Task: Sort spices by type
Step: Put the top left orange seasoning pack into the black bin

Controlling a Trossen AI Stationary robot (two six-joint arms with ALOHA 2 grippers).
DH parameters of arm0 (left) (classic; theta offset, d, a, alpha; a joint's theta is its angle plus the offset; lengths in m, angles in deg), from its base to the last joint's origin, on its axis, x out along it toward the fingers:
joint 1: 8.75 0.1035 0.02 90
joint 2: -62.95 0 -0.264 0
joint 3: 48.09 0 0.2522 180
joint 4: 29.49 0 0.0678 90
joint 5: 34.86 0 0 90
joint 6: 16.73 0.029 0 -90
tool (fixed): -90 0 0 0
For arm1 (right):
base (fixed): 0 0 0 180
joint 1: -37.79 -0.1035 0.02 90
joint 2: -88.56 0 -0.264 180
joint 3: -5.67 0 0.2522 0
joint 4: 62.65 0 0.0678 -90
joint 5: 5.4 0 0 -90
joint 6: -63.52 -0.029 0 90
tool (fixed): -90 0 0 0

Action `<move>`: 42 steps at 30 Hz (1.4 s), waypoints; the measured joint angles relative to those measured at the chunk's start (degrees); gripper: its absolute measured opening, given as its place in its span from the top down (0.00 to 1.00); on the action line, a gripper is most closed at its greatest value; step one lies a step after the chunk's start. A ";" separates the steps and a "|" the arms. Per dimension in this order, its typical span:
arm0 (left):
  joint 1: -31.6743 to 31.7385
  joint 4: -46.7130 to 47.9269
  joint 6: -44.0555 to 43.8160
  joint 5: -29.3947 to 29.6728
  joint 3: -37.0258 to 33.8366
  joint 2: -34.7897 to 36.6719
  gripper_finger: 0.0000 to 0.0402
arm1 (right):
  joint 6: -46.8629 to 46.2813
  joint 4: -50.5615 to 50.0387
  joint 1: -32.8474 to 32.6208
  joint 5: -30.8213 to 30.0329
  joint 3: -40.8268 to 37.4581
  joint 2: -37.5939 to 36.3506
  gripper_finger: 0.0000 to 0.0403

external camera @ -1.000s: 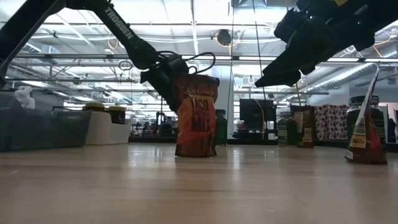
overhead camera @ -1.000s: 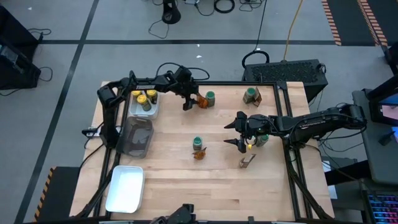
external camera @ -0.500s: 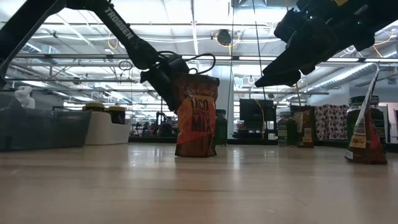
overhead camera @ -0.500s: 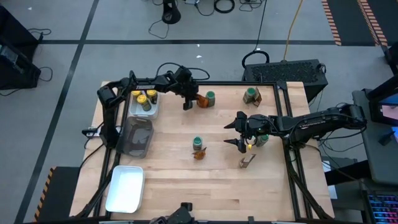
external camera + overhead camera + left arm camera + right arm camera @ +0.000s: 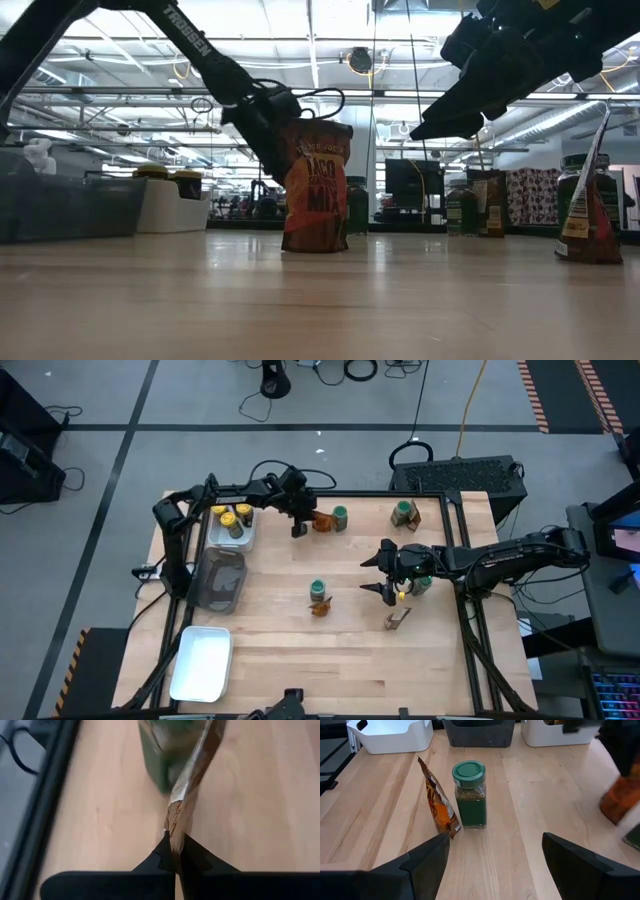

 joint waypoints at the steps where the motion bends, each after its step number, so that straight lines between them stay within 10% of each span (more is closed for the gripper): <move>1: -0.01 1.89 0.08 -0.02 -0.03 0.76 0.98 | 0.00 0.00 0.01 0.00 0.00 0.00 0.26; 15: -6.38 20.82 -4.33 0.59 -0.73 23.79 0.99 | -0.15 0.45 -0.01 0.00 0.00 0.00 0.26; 30: -19.29 35.16 -28.02 16.16 -22.10 60.40 0.99 | -0.32 3.86 -0.01 0.04 0.00 5.11 0.26; 42: -19.87 53.46 -27.62 23.02 -24.02 67.77 1.00 | 0.26 8.57 -0.01 0.31 0.00 6.60 0.26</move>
